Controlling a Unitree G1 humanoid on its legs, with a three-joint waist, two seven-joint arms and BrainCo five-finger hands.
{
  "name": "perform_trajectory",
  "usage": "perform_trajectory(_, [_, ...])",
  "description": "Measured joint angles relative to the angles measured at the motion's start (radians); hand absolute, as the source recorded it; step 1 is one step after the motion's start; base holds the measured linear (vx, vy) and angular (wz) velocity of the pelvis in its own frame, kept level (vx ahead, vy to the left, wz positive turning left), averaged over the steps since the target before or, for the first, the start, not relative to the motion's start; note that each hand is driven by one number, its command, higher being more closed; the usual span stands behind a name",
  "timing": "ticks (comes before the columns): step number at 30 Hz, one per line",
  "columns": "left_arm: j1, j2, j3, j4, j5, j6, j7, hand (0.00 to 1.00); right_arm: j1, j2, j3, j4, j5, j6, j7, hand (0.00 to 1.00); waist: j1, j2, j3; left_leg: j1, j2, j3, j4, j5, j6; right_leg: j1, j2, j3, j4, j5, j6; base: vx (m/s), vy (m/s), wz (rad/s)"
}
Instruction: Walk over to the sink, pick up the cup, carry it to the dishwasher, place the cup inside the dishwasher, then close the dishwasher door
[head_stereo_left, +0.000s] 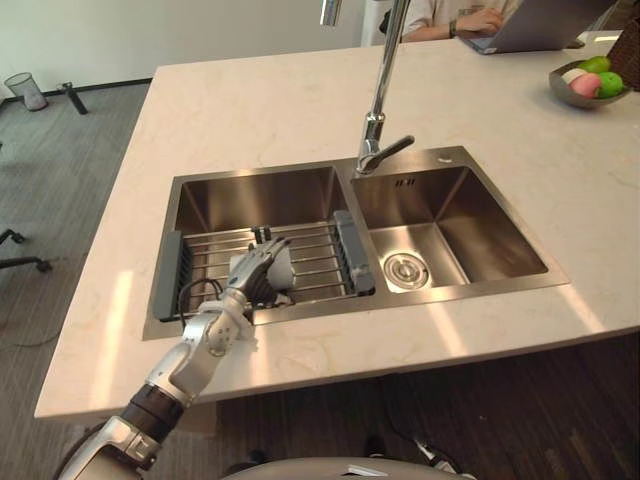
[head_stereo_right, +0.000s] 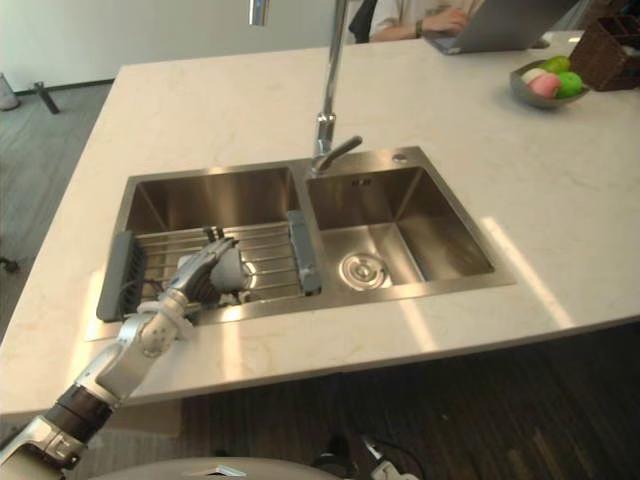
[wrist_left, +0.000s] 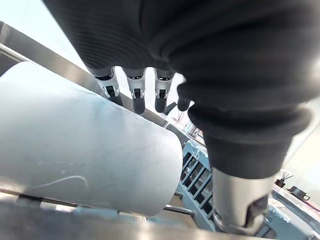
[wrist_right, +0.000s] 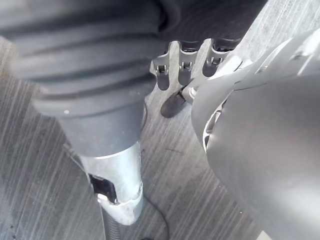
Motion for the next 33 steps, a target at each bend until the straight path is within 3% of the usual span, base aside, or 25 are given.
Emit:
perform_trajectory(9, [-0.037, 0.0, -0.033, 0.058, 0.047, 0.012, 0.005, 0.0, 0.002, 0.0, 0.033, 0.0, 0.008, 0.006, -0.001, 0.0, -0.004, 0.001, -0.001, 0.006, 0.0, 0.0, 0.001, 0.001, -0.001, 0.007, 0.0, -0.001, 0.0, 0.0, 0.0, -0.02, -0.004, 0.0])
perform_trajectory(11, [-0.04, -0.001, -0.045, 0.065, 0.076, 0.039, 0.009, 0.0, 0.004, 0.0, 0.039, 0.0, 0.008, 0.004, -0.002, 0.0, -0.012, -0.001, 0.001, 0.009, 0.0, 0.001, 0.0, 0.001, -0.001, 0.01, 0.0, -0.001, 0.0, 0.0, 0.0, -0.04, -0.009, -0.01])
perform_trajectory(13, [-0.043, -0.007, -0.06, 0.066, 0.12, 0.096, 0.01, 0.0, 0.016, 0.002, 0.087, -0.004, 0.009, -0.004, -0.007, 0.0, -0.023, 0.003, -0.002, 0.009, 0.001, 0.004, 0.0, 0.002, -0.001, 0.009, 0.0, 0.0, 0.0, 0.0, 0.0, -0.04, -0.008, -0.02])
perform_trajectory(19, [-0.048, -0.048, -0.034, 0.076, 0.189, 0.225, -0.001, 0.0, 0.062, 0.011, 0.188, -0.033, 0.009, -0.025, -0.047, 0.0, -0.024, 0.007, -0.005, 0.004, 0.004, 0.028, -0.002, -0.001, -0.006, -0.014, 0.004, 0.027, 0.0, -0.002, -0.004, -0.02, -0.004, -0.11])
perform_trajectory(33, [-0.086, -0.13, 0.01, 0.15, 0.254, 0.389, -0.061, 0.0, 0.084, 0.011, 0.27, -0.045, 0.009, -0.061, -0.091, 0.0, -0.03, 0.007, -0.006, -0.004, 0.005, 0.024, 0.0, 0.0, -0.007, -0.017, 0.005, 0.029, 0.0, 0.006, -0.005, -0.02, -0.006, -0.01])
